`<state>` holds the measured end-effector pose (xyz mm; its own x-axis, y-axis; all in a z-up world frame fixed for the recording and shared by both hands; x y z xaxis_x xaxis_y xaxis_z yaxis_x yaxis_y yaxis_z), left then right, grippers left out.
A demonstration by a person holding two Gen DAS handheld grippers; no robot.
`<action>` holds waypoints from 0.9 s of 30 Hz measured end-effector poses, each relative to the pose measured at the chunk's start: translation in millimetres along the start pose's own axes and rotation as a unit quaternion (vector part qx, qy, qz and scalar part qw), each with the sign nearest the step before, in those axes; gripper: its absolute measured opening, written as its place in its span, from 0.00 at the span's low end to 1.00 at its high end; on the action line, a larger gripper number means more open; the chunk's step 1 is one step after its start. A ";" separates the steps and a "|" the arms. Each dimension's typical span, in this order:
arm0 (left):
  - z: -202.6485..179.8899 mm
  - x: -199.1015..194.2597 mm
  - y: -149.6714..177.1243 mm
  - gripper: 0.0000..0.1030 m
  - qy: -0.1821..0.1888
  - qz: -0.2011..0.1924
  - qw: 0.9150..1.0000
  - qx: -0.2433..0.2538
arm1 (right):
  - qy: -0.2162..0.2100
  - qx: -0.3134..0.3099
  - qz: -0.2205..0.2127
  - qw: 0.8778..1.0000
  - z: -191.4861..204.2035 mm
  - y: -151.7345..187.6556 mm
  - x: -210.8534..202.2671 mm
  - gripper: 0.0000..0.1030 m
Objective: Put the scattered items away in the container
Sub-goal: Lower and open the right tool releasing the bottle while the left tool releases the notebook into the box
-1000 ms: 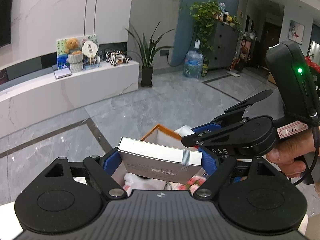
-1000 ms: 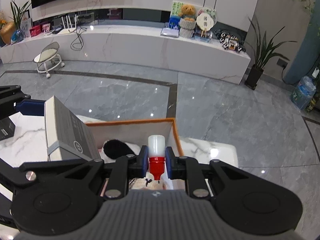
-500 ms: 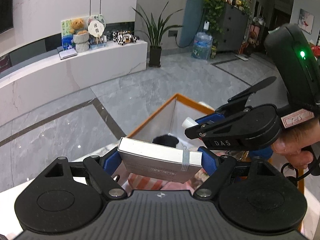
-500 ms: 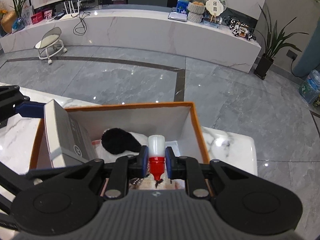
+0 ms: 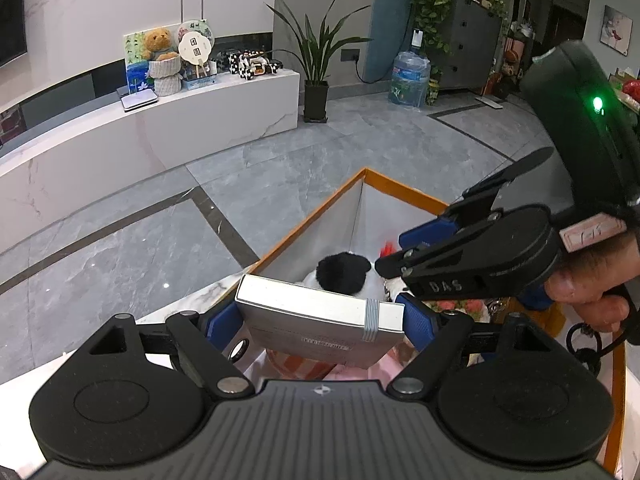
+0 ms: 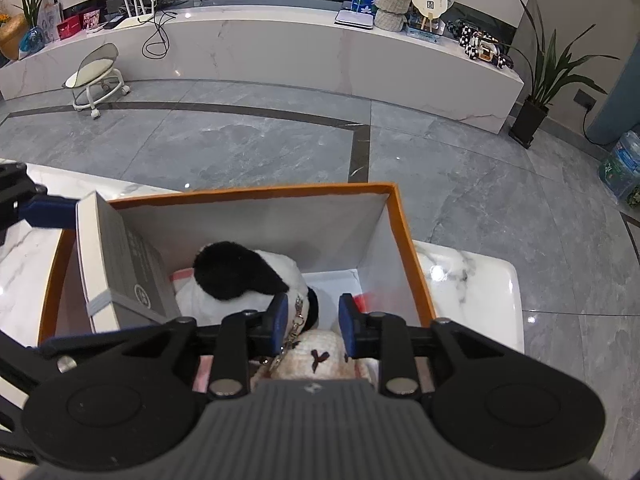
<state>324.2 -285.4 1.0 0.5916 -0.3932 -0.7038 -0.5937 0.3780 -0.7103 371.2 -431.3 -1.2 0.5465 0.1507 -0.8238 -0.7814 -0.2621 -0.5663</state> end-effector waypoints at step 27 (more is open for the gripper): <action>-3.2 -21.6 -10.0 0.97 0.005 -0.039 0.999 0.006 | 0.002 0.001 -0.008 1.000 -1.7 0.7 -16.6 0.30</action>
<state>315.7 -283.4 23.3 0.6300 -0.4311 -0.6459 -0.5389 0.3562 -0.7634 362.2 -435.6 12.1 0.5601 0.1509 -0.8146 -0.7734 -0.2572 -0.5794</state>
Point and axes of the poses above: each gripper's, at about its wrist camera, not at the fingertips, and x roughly the way its jaws point, z to its left, y to its underside, the point moved 5 cm from there along x, roughly the way its jaws point, and after that the axes turned 4 degrees about -y, right-handed, at the moved point
